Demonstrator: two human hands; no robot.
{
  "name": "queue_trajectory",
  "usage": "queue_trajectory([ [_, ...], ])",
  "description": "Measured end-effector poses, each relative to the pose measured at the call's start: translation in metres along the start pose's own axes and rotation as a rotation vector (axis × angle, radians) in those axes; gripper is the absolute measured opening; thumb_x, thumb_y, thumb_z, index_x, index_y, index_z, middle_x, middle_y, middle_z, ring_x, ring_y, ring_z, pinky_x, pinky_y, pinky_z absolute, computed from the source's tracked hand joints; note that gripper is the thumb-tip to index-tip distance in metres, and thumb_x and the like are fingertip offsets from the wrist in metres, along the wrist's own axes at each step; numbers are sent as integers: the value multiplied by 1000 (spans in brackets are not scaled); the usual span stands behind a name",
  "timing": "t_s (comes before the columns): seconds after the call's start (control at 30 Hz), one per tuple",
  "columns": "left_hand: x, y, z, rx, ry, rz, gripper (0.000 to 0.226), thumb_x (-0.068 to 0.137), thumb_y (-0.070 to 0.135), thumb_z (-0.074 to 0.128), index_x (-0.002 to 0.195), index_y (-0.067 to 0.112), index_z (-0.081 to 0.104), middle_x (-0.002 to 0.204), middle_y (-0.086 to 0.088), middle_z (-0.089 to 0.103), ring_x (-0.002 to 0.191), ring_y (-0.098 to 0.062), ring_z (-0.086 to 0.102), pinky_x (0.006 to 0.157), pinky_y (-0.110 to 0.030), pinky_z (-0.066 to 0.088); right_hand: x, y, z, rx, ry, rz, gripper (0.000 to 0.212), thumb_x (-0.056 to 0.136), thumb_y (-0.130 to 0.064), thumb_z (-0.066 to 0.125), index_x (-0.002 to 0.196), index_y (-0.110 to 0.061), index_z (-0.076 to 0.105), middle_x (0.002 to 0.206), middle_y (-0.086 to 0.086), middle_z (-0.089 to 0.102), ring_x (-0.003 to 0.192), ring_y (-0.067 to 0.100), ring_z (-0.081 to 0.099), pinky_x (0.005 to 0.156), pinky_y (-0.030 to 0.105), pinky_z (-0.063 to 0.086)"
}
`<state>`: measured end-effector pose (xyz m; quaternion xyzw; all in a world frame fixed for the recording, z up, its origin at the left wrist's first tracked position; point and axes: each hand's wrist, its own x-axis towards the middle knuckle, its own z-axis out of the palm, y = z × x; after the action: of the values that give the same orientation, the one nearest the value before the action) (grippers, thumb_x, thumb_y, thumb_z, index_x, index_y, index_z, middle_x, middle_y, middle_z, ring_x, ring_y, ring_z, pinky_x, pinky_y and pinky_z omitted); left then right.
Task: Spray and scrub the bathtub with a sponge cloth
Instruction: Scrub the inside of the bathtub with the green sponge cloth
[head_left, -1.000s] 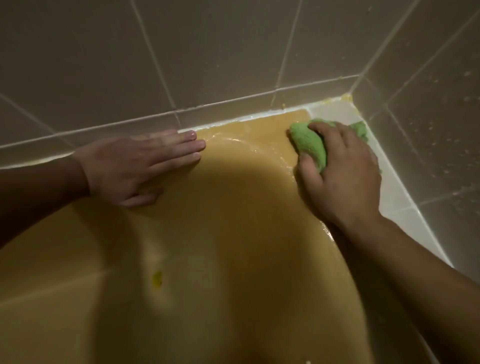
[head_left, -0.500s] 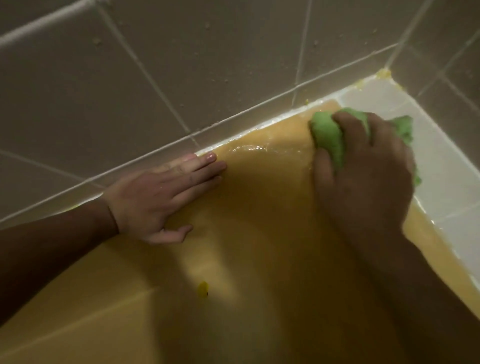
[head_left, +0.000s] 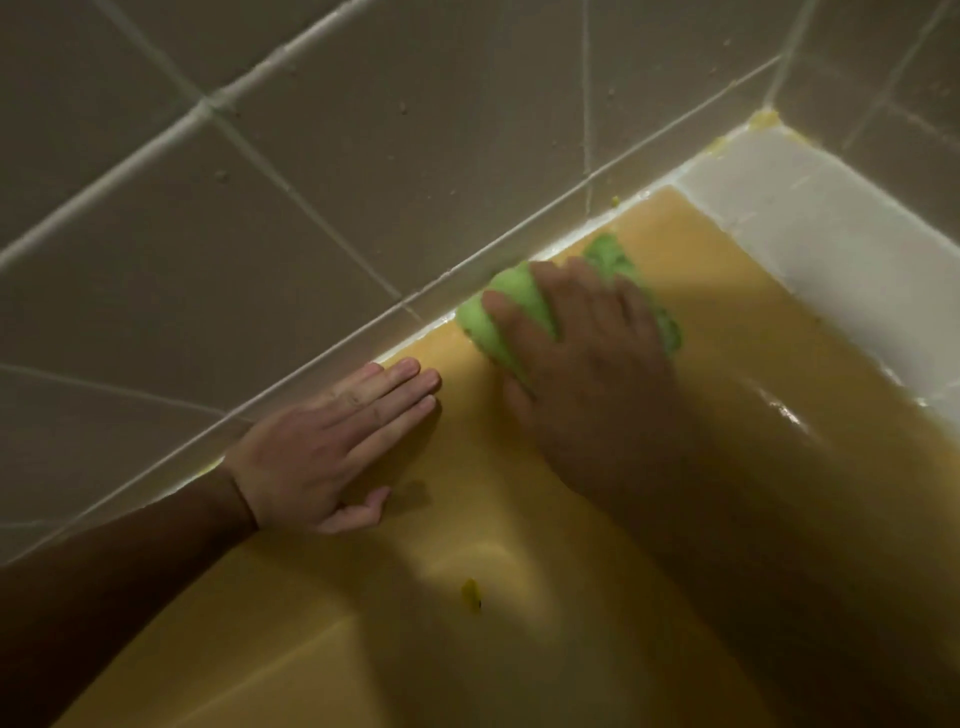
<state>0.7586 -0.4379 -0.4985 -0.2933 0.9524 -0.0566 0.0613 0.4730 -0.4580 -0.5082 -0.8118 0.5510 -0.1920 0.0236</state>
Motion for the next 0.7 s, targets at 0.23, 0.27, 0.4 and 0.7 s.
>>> queue_trajectory([
  [0.23,-16,-2,1,-23,17,8,96,84,42,71,158,-4,30,168,-22,28,159,-36,20,130,-49,18,5,43,-15,-15,151,357,57,93,-41,54,146,-24,50,144,19,51,124,43,52,102,53,40],
  [0.27,-19,-2,1,-31,15,6,95,85,41,71,157,-5,31,167,-22,28,159,-36,20,130,-49,18,7,39,-14,-21,182,456,57,93,-40,54,147,-23,49,145,19,50,126,42,51,104,53,39],
  [0.4,-33,-3,3,4,39,12,88,87,40,67,155,-7,36,166,-23,29,158,-37,20,131,-48,15,-1,-23,18,-66,191,219,59,93,-32,59,150,-22,47,153,20,45,138,42,44,114,54,31],
  [0.7,-79,-4,9,7,32,-1,86,91,40,60,157,-7,31,166,-26,29,158,-39,20,130,-50,17,-19,-8,28,-140,147,132,82,92,-36,63,162,-20,25,161,15,37,147,38,37,119,55,25],
])
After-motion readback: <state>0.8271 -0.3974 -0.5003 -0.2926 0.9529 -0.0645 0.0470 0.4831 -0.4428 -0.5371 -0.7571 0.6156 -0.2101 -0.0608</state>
